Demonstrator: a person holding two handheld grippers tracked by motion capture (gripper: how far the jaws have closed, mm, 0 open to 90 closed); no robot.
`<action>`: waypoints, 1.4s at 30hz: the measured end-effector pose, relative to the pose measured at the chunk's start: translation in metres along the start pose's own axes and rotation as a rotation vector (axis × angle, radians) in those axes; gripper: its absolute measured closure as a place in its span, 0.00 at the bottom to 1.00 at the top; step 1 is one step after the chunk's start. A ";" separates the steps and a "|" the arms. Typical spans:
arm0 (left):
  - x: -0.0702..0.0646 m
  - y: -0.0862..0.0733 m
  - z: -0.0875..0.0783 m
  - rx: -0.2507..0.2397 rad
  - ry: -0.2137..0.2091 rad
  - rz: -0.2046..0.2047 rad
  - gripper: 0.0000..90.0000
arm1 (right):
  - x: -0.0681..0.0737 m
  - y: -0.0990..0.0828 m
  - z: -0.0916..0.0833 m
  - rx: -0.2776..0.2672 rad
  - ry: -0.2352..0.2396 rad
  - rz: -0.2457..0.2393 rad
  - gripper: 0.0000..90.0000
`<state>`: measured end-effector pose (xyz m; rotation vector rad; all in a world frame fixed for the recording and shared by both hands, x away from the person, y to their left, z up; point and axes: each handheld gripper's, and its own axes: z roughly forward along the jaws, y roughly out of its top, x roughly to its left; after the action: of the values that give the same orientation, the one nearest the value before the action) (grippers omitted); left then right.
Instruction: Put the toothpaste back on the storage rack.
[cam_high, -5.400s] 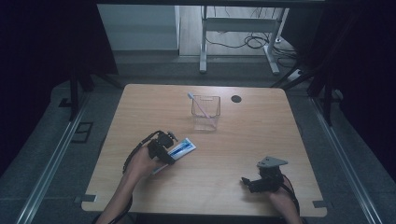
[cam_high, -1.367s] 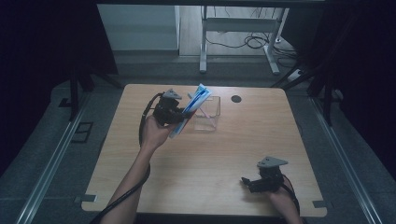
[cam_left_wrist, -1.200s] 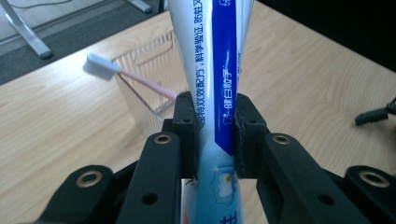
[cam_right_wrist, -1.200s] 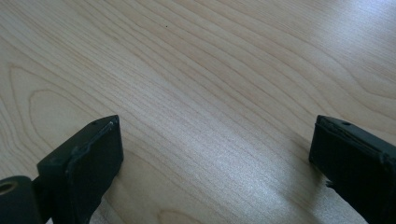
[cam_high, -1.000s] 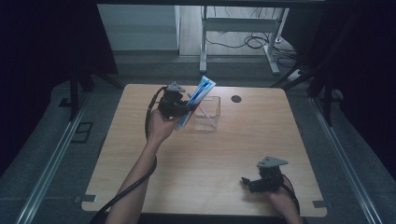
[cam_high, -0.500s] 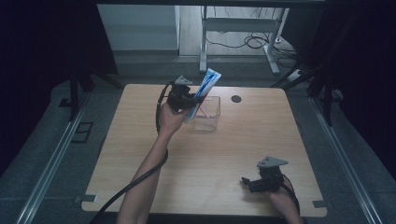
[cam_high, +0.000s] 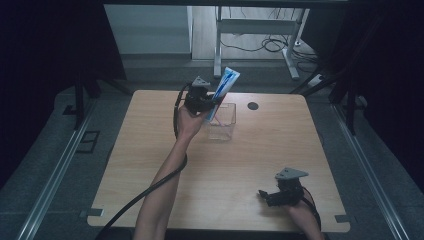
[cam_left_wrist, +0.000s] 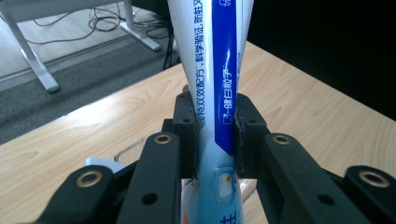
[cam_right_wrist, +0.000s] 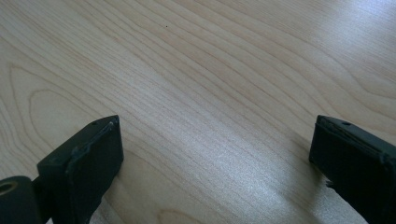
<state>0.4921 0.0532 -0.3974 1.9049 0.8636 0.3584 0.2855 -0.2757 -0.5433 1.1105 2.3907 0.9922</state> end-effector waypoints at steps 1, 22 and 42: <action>0.000 0.001 0.001 -0.003 0.001 0.001 0.83 | 0.000 0.000 0.000 -0.001 0.000 -0.001 0.03; 0.004 -0.001 0.034 -0.046 0.050 0.005 0.83 | 0.000 0.000 0.000 0.001 0.000 -0.001 0.03; -0.004 -0.023 0.052 0.019 0.096 0.081 0.82 | 0.000 0.000 0.000 0.000 0.007 -0.006 0.03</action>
<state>0.5095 0.0223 -0.4421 1.9569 0.8570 0.4958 0.2855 -0.2758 -0.5432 1.1016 2.3980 0.9954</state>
